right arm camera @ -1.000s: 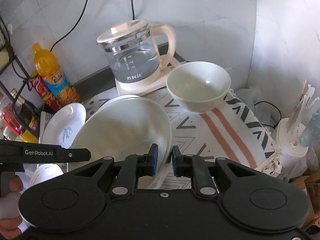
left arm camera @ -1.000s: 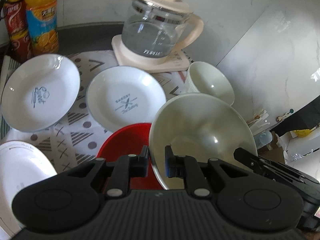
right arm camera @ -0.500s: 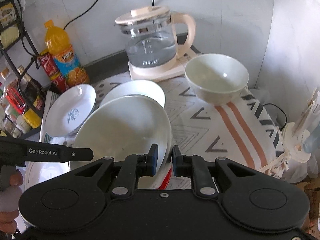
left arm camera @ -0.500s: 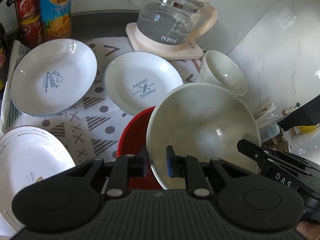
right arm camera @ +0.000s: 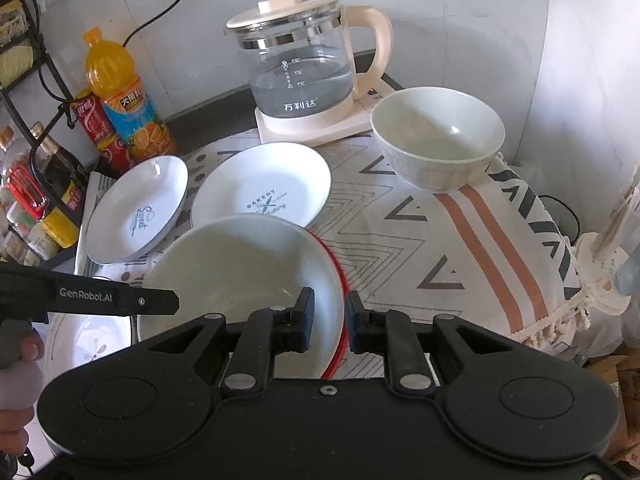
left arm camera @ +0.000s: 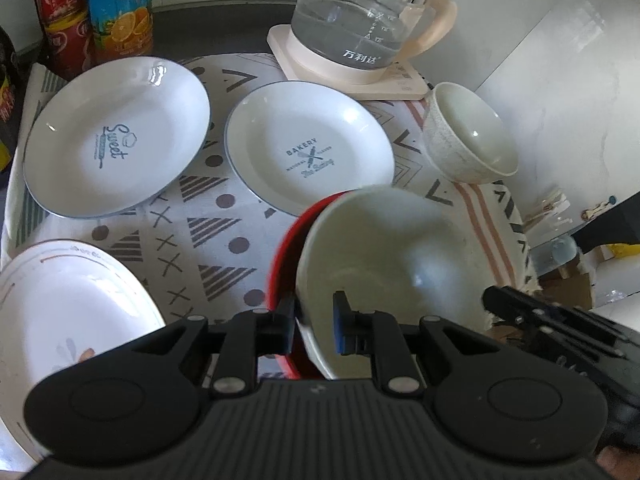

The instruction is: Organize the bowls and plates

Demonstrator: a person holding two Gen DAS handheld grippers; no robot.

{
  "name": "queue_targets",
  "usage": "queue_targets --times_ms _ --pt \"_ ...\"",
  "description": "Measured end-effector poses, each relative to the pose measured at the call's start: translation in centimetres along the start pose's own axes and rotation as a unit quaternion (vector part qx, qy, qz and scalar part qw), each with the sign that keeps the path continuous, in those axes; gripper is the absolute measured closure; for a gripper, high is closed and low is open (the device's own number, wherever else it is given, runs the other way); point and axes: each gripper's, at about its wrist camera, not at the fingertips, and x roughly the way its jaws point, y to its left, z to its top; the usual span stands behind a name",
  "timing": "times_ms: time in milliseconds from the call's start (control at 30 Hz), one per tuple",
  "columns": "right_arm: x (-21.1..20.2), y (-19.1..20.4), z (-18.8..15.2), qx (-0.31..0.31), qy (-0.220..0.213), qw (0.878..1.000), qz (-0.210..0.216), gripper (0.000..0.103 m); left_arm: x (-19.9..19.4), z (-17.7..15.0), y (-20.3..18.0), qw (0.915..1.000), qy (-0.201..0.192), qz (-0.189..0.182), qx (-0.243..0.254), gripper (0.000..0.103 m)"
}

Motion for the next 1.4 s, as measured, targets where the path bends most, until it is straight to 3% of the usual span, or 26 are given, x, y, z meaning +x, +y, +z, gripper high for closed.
queue_targets --times_ms 100,233,367,500,667,767,1400 --pt "-0.3 -0.3 0.3 0.008 -0.004 1.000 0.005 0.084 -0.3 0.2 -0.3 0.9999 0.000 0.011 0.007 0.085" --pt "-0.9 -1.1 1.0 0.022 -0.021 1.000 0.009 0.075 -1.3 0.7 -0.8 0.9996 -0.013 0.021 0.012 0.072" --pt "-1.2 -2.2 1.8 0.040 -0.034 0.999 0.007 0.055 -2.1 1.4 -1.5 0.9991 -0.025 0.029 0.018 0.062" --pt "-1.3 -3.5 2.6 0.054 -0.042 0.998 0.003 0.050 -2.3 2.3 -2.4 0.9983 -0.040 0.033 0.024 0.055" --pt "-1.2 -5.5 3.6 0.063 -0.060 0.996 -0.017 0.023 -1.8 3.6 -4.0 0.9978 -0.051 0.031 0.031 0.041" --pt "-1.0 -6.7 4.2 0.069 -0.066 0.995 -0.016 0.018 -1.0 4.3 -5.2 0.9974 -0.056 0.028 0.036 0.037" --pt "2.7 -12.8 9.4 0.065 -0.058 0.996 -0.023 0.015 4.9 9.7 -11.8 0.9977 -0.065 0.000 0.020 0.034"
